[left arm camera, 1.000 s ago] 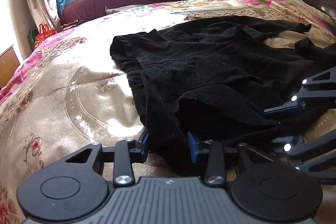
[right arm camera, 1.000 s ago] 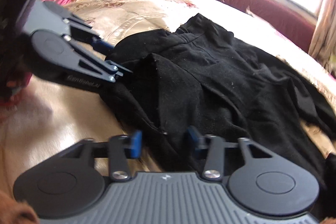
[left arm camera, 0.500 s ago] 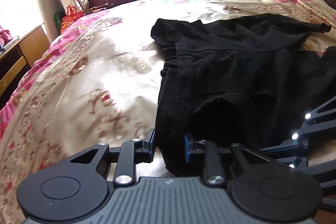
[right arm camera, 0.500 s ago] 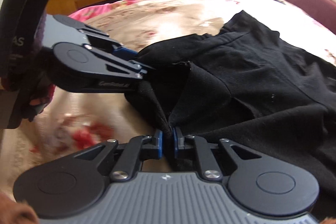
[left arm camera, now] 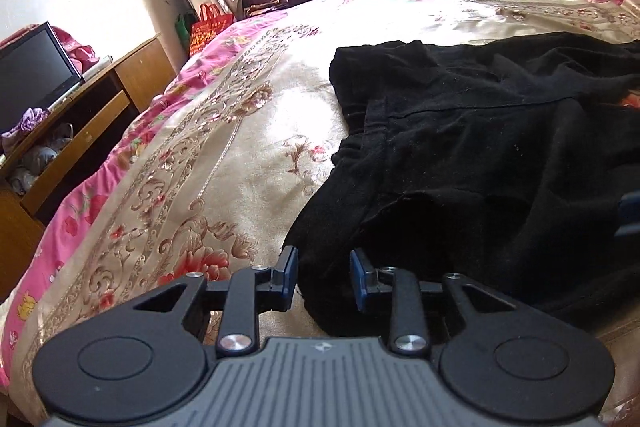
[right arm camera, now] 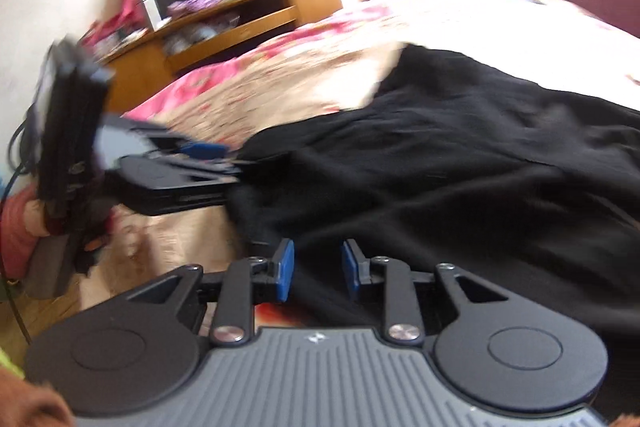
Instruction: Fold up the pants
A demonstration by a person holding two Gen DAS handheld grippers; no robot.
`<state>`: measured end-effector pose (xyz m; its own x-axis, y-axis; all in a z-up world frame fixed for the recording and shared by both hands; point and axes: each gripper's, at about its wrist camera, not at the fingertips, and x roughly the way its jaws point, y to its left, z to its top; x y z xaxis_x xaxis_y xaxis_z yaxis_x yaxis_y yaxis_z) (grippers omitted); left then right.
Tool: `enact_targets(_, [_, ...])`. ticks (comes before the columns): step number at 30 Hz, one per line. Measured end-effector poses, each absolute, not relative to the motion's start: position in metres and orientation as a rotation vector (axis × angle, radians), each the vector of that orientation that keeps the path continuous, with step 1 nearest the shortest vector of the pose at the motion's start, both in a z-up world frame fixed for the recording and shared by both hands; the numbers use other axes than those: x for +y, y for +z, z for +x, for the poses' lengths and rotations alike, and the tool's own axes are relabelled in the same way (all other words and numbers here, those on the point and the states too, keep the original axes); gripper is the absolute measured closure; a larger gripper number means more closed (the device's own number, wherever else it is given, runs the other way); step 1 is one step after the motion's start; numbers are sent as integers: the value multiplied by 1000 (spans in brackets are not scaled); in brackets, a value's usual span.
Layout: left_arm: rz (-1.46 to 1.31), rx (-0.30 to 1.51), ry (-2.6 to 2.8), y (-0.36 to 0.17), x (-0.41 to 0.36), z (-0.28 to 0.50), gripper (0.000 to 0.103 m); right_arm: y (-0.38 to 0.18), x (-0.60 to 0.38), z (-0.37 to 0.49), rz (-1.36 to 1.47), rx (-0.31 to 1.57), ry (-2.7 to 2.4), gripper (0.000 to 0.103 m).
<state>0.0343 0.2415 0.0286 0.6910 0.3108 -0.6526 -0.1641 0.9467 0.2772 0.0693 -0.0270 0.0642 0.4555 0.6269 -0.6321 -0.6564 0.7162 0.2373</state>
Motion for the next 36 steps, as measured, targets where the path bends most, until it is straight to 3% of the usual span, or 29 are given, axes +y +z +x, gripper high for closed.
enact_targets(4, [197,737,198,35,219,31,59,44,-127,101,-14,823,440,71])
enact_targets(9, [190,856,116,8,198,46,59,16,-227,122,63,924,169,76])
enact_targets(11, [198,860,122,6,195,48,59,26,-233,121,47,916,139,70])
enact_targets(17, [162,765,72,36,201,57,59,65,-190,136,-106,786,322,68])
enact_targets(24, [239,679,58,53,225,131,50,79,-87,244,-390,709,598,53])
enact_targets(28, [230,677,62,54,248,194,44,70,-45,310,-507,689,669,48])
enact_targets(32, [212,697,62,45,269,245,29,50,-29,365,-626,692,664,41])
enact_targets(36, [186,730,66,30,284,269,26,23,-34,408,-663,761,614,39])
